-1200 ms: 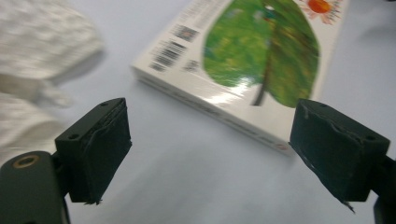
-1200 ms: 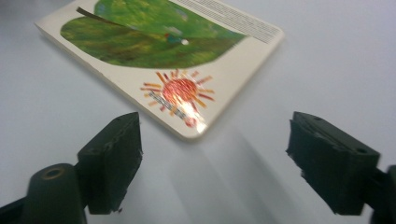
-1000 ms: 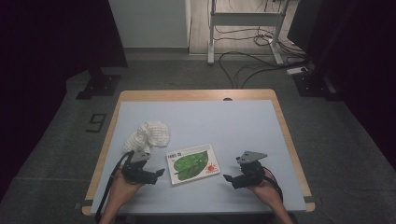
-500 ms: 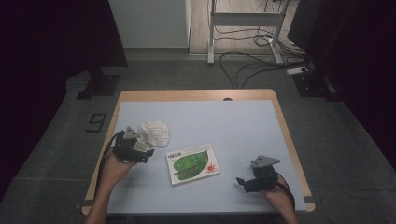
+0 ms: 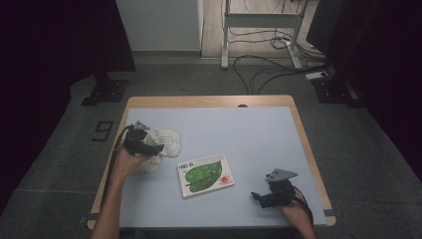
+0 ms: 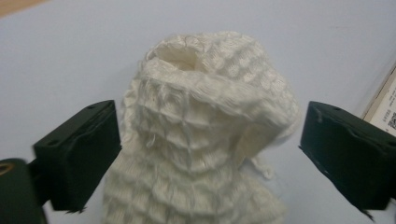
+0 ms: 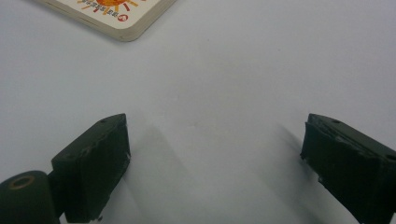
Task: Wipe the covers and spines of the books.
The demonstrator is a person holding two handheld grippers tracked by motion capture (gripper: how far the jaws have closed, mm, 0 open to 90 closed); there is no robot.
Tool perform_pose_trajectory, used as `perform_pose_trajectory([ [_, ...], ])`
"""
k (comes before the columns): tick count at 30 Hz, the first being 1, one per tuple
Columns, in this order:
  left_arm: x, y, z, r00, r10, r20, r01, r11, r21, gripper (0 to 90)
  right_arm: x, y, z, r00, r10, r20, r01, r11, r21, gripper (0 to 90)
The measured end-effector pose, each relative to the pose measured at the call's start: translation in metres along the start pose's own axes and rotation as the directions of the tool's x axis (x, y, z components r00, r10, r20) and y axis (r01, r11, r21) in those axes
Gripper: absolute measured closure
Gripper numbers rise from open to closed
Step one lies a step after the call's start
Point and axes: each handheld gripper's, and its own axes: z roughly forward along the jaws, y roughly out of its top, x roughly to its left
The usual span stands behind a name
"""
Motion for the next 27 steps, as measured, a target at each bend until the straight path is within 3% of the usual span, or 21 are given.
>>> perform_pose_trajectory([
  [4, 0.006, -0.001, 0.015, 0.9998, 0.011, -0.018, -0.010, 0.9992, 0.038, 11.2, 0.000, 0.000, 0.000, 1.0000, -0.003, 0.001, 0.003, 1.000, -0.001, 7.2],
  [7, 0.012, -0.004, 0.024, 0.9994, -0.014, -0.030, 0.016, 0.9986, 0.051, 17.3, 0.000, 0.000, 0.000, 1.0000, -0.003, 0.002, 0.003, 1.000, -0.003, 7.2],
  [11, 0.017, -0.009, 0.029, 0.9990, -0.027, -0.035, 0.029, 0.9965, 0.079, 33.3, 0.000, -0.001, 0.000, 1.0000, -0.004, 0.002, 0.004, 1.000, -0.003, 7.2],
  [12, 0.016, -0.011, 0.031, 0.9990, -0.023, -0.039, 0.026, 0.9957, 0.088, 33.3, 0.000, -0.001, 0.000, 1.0000, -0.004, 0.002, 0.004, 1.000, -0.003, 7.2],
  [13, 0.015, -0.013, 0.033, 0.9990, -0.017, -0.043, 0.021, 0.9952, 0.096, 40.0, 0.000, -0.001, 0.000, 1.0000, -0.004, 0.003, 0.004, 1.000, -0.003, 7.2],
  [19, 0.013, -0.016, 0.036, 0.9973, -0.025, -0.069, 0.031, 0.9956, 0.089, 54.7, 0.000, -0.001, 0.000, 1.0000, -0.006, 0.003, 0.006, 1.000, -0.003, 7.2],
  [23, 0.015, -0.018, 0.034, 0.9985, -0.024, -0.049, 0.028, 0.9970, 0.072, 67.7, 0.000, -0.001, 0.000, 1.0000, -0.006, 0.002, 0.006, 1.000, -0.004, 7.3],
  [25, 0.015, -0.019, 0.033, 0.9986, -0.030, -0.043, 0.033, 0.9973, 0.066, 69.9, 0.000, -0.001, 0.000, 1.0000, -0.007, 0.002, 0.007, 1.000, -0.004, 7.3],
  [27, 0.018, -0.018, 0.028, 0.9991, -0.042, -0.011, 0.042, 0.9974, 0.059, 70.6, 0.000, -0.001, 0.000, 1.0000, -0.007, 0.003, 0.007, 1.000, -0.004, 7.3],
])
